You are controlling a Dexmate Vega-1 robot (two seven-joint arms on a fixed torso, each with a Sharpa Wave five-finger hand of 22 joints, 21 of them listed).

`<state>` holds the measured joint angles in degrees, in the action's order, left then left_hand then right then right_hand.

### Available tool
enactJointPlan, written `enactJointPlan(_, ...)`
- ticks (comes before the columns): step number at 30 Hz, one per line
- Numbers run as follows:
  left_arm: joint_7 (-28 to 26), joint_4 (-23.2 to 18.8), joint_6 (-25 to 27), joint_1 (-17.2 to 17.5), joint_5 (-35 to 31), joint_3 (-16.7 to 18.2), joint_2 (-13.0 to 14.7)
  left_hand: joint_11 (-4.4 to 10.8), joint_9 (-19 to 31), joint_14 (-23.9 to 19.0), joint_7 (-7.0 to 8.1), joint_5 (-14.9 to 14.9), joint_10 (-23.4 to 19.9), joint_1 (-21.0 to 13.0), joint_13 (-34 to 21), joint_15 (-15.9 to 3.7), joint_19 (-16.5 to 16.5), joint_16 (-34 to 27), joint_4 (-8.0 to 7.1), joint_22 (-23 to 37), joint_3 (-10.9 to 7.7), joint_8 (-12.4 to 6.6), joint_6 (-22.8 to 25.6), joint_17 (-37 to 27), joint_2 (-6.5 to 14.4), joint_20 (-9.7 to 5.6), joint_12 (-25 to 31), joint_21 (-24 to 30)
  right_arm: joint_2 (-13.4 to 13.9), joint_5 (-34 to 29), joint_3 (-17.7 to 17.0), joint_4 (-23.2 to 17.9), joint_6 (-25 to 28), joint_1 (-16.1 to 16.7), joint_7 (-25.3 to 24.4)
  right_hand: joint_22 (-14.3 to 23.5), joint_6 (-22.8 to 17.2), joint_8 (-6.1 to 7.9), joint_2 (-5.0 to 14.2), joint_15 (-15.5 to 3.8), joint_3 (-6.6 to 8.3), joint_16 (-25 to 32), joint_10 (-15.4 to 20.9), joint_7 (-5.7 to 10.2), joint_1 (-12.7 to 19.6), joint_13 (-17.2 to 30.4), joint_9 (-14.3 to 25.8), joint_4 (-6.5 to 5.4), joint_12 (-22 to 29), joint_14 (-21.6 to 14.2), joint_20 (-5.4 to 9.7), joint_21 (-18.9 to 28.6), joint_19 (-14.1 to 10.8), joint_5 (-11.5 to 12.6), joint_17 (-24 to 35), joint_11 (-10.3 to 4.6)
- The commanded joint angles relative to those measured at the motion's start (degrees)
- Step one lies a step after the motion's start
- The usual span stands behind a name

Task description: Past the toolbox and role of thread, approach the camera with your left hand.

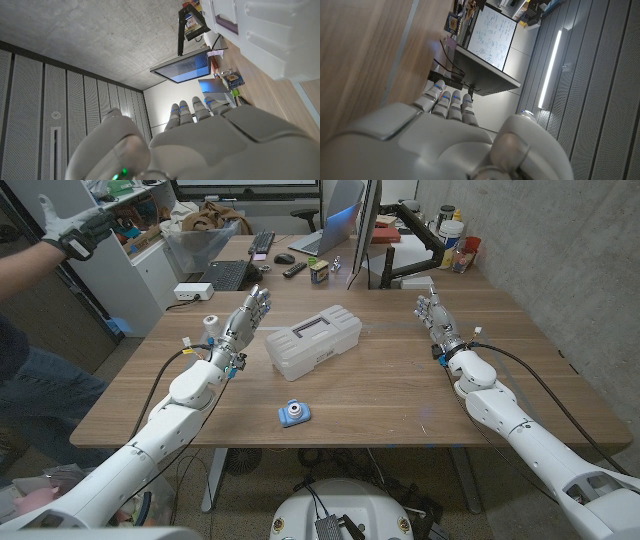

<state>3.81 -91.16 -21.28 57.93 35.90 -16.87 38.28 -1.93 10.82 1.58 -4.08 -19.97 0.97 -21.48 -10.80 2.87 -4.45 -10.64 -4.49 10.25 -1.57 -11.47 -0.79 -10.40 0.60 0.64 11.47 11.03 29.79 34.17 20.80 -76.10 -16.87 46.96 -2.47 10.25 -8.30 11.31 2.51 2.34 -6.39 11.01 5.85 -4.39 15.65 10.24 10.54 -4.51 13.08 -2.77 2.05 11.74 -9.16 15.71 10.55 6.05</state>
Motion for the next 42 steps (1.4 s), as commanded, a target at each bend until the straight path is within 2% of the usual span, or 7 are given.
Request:
enactJointPlan(1, -0.5, -1.5, -0.9, 0.9, -1.6, 0.3, 0.8, -0.74, 0.1, 0.1, -0.32, 0.0, -0.2, -0.7, -0.2, 0.36, -0.5, -0.3, 0.30, 0.2, 0.01, -0.47, 0.1, -0.2, 0.0, -0.11, 0.3, 0.1, -0.2, 0.0, -0.3, 0.1, -0.6, 0.0, -0.2, 0.2, -0.3, 0.02, 0.42, 0.11, -0.32, 0.0, 0.4, -0.02, 0.2, 0.3, 0.1, 0.08, -0.3, -0.4, 0.47, -0.3, -0.1, 0.3, 0.1, -0.05)
enactJointPlan(8, -1.3, -2.5, -1.5, 1.8, -2.8, 0.5, 1.1, -0.79, 0.1, 0.1, -0.40, 0.1, -0.2, -1.0, -0.2, 0.41, -0.6, -0.3, 0.46, 0.2, -0.03, -0.47, 0.2, -0.2, 0.1, -0.26, 0.3, 0.2, -0.6, 0.1, -0.5, 0.6, -1.3, -0.1, -0.3, 0.2, -0.5, 0.05, 0.44, 0.10, -0.38, 0.0, 0.5, 0.08, 0.2, 0.3, 0.1, 0.10, -0.3, -0.5, 0.39, -0.4, 0.2, 0.3, 0.1, -0.05)
enactJointPlan(14, 0.2, -2.9, -2.2, 2.3, -1.0, 0.6, 0.9, -0.69, 0.1, 0.1, -0.43, 0.2, -0.3, -1.3, -0.2, 0.47, -0.6, -0.3, 0.59, 0.2, -0.05, -0.46, 0.3, -0.2, 0.2, -0.18, 0.3, 0.2, -0.5, 0.2, -0.6, 0.7, -1.3, -0.1, -0.1, 0.2, -0.6, 0.07, 0.45, 0.08, -0.43, 0.0, 0.6, 0.14, 0.2, 0.3, 0.1, 0.13, -0.3, -0.5, 0.39, -0.4, 0.2, 0.3, 0.1, -0.06)
enactJointPlan(22, 0.4, -4.8, -3.1, 2.8, -2.0, 0.6, 1.3, -0.71, 0.1, 0.0, -0.30, 0.4, -0.4, -1.6, -0.2, 0.53, -0.6, -0.3, 0.71, 0.2, -0.07, -0.47, 0.4, -0.2, 0.2, -0.04, 0.3, 0.2, -0.8, 0.4, -0.5, 1.4, -1.8, -0.5, 0.3, 0.2, -0.7, 0.09, 0.47, 0.09, -0.50, 0.1, 1.0, 0.24, 0.2, 0.3, 0.1, 0.15, -0.2, -0.9, 0.34, -0.4, 0.2, 0.2, 0.1, 0.08)
enactJointPlan(42, -0.5, -7.2, -2.7, 3.8, -4.3, 0.6, 2.4, -0.50, 0.1, -0.4, 0.05, 0.6, -0.9, -2.2, -0.2, 0.32, -0.7, -0.5, 1.01, 0.2, -0.12, -0.52, 0.8, -0.2, 0.4, 0.35, 0.5, 0.3, -0.8, 1.1, -1.1, 1.6, -2.4, -0.4, 0.8, 0.2, -1.0, 0.11, 0.52, 0.19, -0.66, 0.2, 1.5, 0.50, 0.2, 0.3, 0.1, 0.17, -0.2, -1.5, 0.33, -0.3, -0.1, 0.2, 0.1, 0.12)
